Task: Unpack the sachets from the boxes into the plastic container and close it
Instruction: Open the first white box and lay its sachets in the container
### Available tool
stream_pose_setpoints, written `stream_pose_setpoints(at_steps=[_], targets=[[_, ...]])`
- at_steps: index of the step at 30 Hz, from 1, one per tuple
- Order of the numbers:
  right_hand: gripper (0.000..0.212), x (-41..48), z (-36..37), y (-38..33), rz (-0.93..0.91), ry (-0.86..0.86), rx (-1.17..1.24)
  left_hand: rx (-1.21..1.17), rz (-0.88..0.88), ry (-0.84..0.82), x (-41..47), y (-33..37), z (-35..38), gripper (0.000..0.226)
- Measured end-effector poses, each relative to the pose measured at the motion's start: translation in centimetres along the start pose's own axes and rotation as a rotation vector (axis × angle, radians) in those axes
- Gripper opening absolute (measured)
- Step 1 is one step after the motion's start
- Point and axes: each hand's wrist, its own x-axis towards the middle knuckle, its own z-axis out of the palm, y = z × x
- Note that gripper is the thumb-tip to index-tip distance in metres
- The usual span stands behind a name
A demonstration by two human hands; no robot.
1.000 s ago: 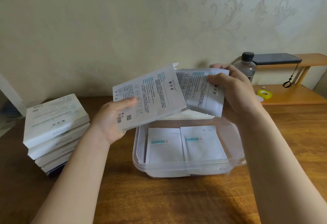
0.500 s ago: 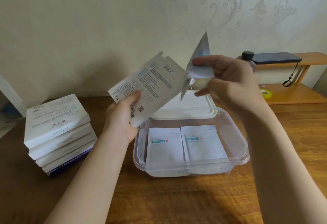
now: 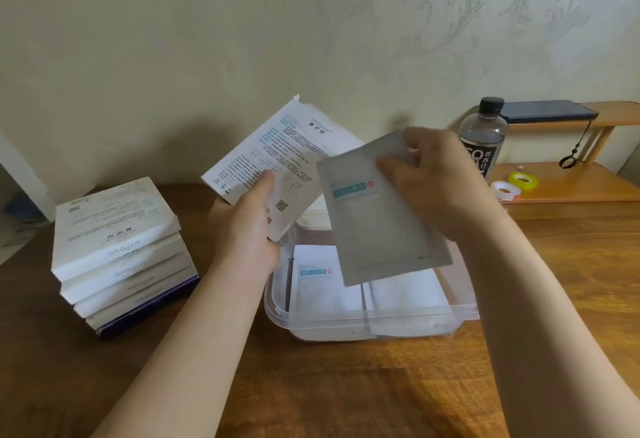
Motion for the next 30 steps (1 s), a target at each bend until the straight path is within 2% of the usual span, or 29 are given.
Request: stream_pose_setpoints(at_steps=[2,4,7,10,12,15,17,20,30], targets=[[0.005,-0.2,1.2,0.2,0.146,-0.098,0.158,-0.042,-0.011,0.02,-0.2,-0.1,0.1,0.04],[0.004,-0.1,2.3,1.1,0.276,-0.165,0.176,-0.104,-0.014,0.028,-0.4,0.2,0.1,0.042],[0.025,-0.1,3.6,2.2,0.414,-0.242,0.122,-0.141,-0.015,0.019,-0.7,1.0,0.0,0.038],[0.022,-0.7,4.9,1.9,0.503,-0.362,0.152,-0.163,-0.042,-0.026,-1.1,1.3,0.5,0.03],[0.031,-1.1,5.7,1.7,0.542,-0.41,0.17,-0.157,-0.08,-0.08,-1.5,0.9,0.8,0.027],[0.029,-1.5,6.3,1.4,0.517,-0.459,0.049,-0.12,-0.111,-0.103,-1.9,0.5,1.1,0.025],[0.022,-1.8,5.9,1.0,0.464,-0.51,-0.142,-0.112,-0.102,-0.103,-2.0,0.5,1.1,0.023],[0.026,-2.2,5.3,0.9,0.381,-0.603,-0.393,-0.086,-0.1,-0.11,-2.3,0.6,1.2,0.021],[0.032,-2.8,5.4,0.9,0.292,-0.804,-0.539,-0.091,-0.091,-0.134,-2.5,0.5,1.4,0.015]])
